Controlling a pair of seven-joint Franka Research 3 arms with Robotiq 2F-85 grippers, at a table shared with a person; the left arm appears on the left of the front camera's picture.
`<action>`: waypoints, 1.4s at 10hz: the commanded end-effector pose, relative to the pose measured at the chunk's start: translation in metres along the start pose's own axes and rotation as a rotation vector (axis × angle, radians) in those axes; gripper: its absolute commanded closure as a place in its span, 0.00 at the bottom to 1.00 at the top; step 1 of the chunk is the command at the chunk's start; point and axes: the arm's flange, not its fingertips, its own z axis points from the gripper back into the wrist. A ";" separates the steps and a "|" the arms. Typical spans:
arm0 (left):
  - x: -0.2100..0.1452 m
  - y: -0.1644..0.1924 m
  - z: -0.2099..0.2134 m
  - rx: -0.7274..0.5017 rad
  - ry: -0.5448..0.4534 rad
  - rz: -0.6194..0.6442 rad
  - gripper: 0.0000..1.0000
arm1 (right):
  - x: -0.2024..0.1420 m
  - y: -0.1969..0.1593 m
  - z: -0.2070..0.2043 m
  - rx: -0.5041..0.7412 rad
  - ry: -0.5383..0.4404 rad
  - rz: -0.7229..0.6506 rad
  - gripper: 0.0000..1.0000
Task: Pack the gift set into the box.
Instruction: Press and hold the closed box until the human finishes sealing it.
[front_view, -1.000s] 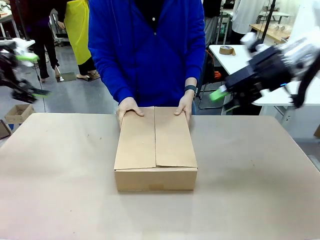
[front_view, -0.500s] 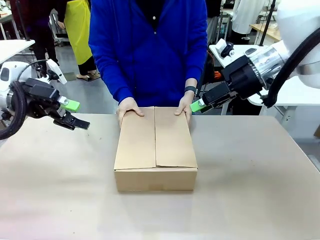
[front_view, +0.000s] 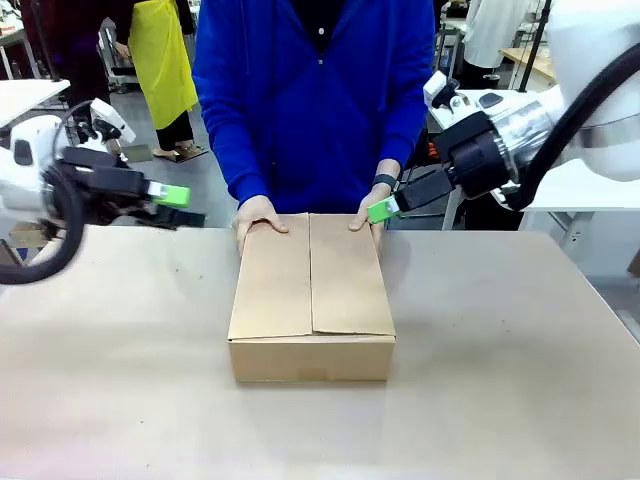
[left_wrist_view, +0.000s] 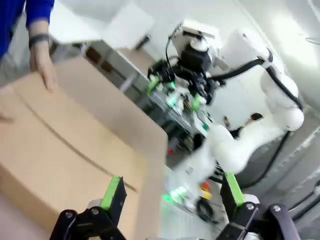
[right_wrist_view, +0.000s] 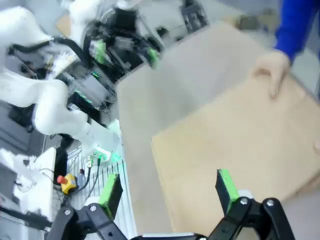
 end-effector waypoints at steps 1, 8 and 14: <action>-0.021 0.006 -0.041 0.060 -0.190 -0.599 0.00 | -0.016 -0.026 -0.025 0.201 -0.075 0.192 0.00; -0.019 0.018 -0.054 0.084 -0.055 -0.530 0.00 | -0.039 -0.053 -0.038 0.052 -0.093 0.303 0.00; -0.070 0.070 -0.092 -0.022 0.103 -0.828 0.00 | -0.086 -0.106 -0.085 0.060 -0.170 0.565 0.00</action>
